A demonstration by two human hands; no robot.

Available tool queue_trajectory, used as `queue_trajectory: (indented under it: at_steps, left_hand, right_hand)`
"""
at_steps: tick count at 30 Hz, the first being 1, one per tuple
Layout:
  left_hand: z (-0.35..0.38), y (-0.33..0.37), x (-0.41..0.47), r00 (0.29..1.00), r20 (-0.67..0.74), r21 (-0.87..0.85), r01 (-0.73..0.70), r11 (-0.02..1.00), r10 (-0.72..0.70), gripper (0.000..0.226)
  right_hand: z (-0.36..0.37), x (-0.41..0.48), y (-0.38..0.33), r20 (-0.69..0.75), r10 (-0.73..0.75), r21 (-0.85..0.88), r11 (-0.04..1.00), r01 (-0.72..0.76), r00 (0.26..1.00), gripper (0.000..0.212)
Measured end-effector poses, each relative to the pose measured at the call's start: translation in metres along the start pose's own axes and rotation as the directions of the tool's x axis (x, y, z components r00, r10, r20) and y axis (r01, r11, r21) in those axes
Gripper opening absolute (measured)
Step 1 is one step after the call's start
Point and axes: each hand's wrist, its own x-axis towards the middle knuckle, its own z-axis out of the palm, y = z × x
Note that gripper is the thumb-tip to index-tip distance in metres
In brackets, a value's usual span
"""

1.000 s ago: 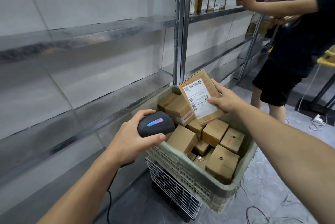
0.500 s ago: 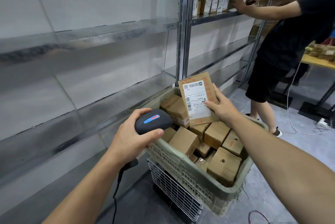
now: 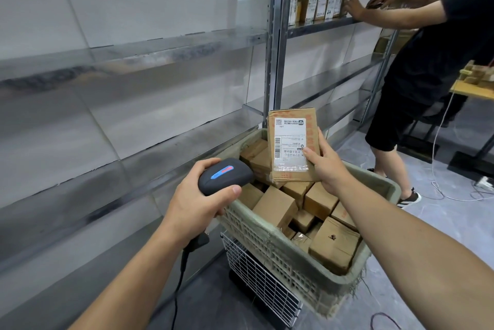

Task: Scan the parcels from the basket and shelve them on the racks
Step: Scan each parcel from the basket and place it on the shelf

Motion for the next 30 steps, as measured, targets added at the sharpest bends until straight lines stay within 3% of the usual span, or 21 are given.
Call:
queue_trajectory:
  at_steps: [5, 17, 30]
  left_hand:
    - [-0.001, 0.003, -0.003, 0.997, -0.079, -0.033, 0.004, 0.999, -0.007, 0.055]
    - [-0.033, 0.009, -0.005, 0.956, -0.291, -0.136, -0.081, 0.987, 0.038, 0.066]
    - [-0.131, 0.029, -0.023, 0.901, -0.425, -0.122, -0.144, 0.982, 0.079, 0.065]
  right_hand:
    - [0.011, -0.003, -0.003, 0.036, -0.013, -0.027, 1.0, 0.014, 0.999, 0.071]
    - [0.064, -0.001, -0.023, 0.102, -0.09, -0.118, 0.988, 0.102, 0.991, 0.072]
    - [0.171, -0.01, -0.091, 0.204, -0.261, -0.001, 0.964, 0.267, 0.943, 0.07]
